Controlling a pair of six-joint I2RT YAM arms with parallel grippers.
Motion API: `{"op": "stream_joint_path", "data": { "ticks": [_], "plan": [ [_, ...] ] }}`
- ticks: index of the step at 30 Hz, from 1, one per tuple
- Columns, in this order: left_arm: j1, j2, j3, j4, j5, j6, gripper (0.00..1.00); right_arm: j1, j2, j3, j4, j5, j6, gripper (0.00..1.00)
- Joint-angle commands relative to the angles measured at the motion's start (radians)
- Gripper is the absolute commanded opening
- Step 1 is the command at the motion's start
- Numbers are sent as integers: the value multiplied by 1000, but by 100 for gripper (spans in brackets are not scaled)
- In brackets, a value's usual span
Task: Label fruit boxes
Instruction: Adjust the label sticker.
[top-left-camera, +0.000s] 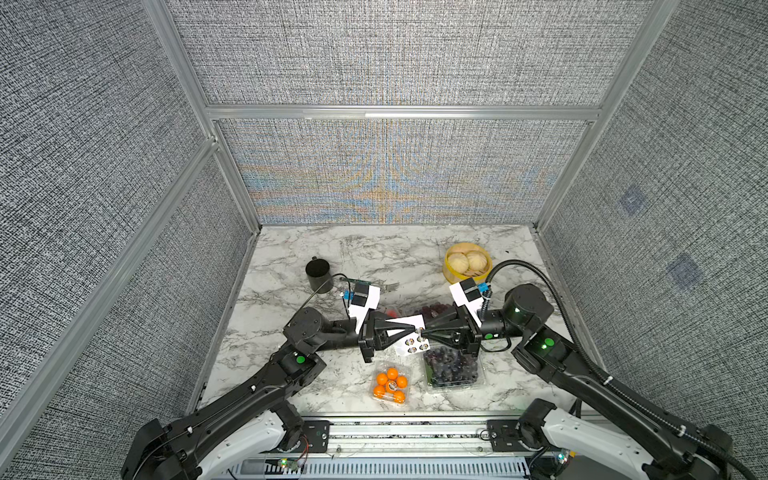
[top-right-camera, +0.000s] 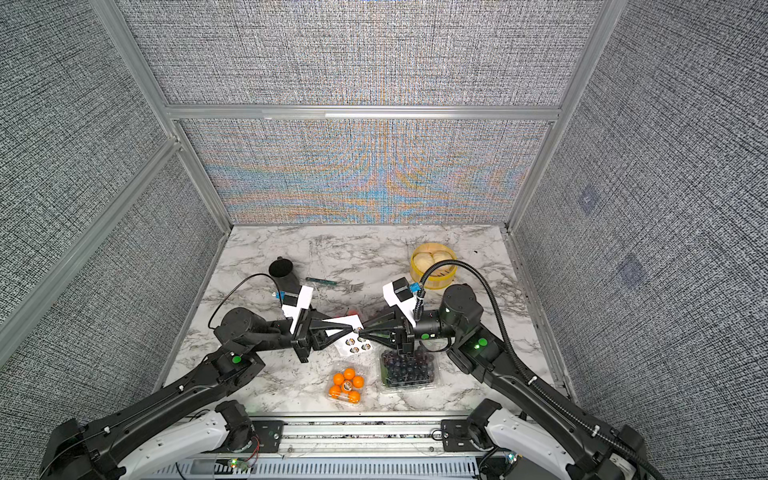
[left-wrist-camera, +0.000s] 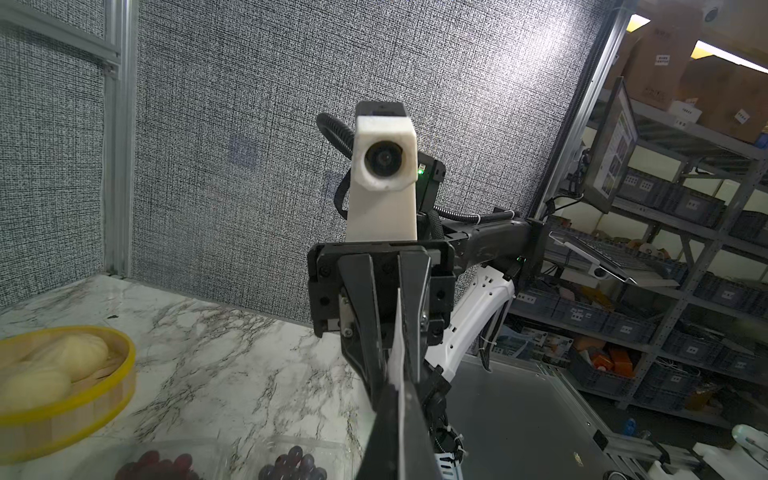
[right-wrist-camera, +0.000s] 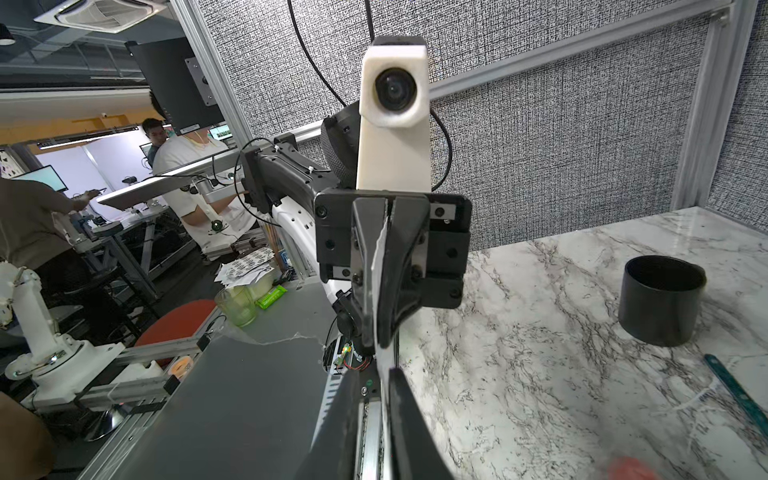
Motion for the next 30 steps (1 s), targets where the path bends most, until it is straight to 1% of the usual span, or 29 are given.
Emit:
{"op": "stream_joint_path", "data": {
  "ticks": [1,3,5,6,9,11,13,17,20,22,26,30],
  "plan": [
    [0,3,8,10,-2,6,0,3,6,10,26,-12,5,12],
    [0,7,9,8,0,8,0,3,4,9,26,-11,4,8],
    [0,8,8,9,-2,8,0,3,3,6,29,-11,5,0],
    [0,6,7,9,-3,10,0,3,3,4,37,-16,8,0],
    [0,-10,-11,21,-11,15,24,2,-9,-12,69,-26,26,0],
    [0,-28,-27,26,-12,21,28,2,-21,-17,79,-23,32,0],
    [0,-42,-38,29,-4,23,29,1,-29,-19,77,-14,30,0],
    [0,-25,-32,41,42,15,28,2,-20,-22,102,-24,49,0],
    [0,1,-24,64,72,3,22,1,-8,-23,121,-31,61,0],
    [0,8,-27,84,79,-4,13,1,-3,-22,126,-35,61,0],
    [0,6,-29,86,81,6,0,2,1,-26,141,-50,72,0],
    [0,22,-26,97,93,0,0,0,8,-31,164,-54,84,0]
  ]
}}
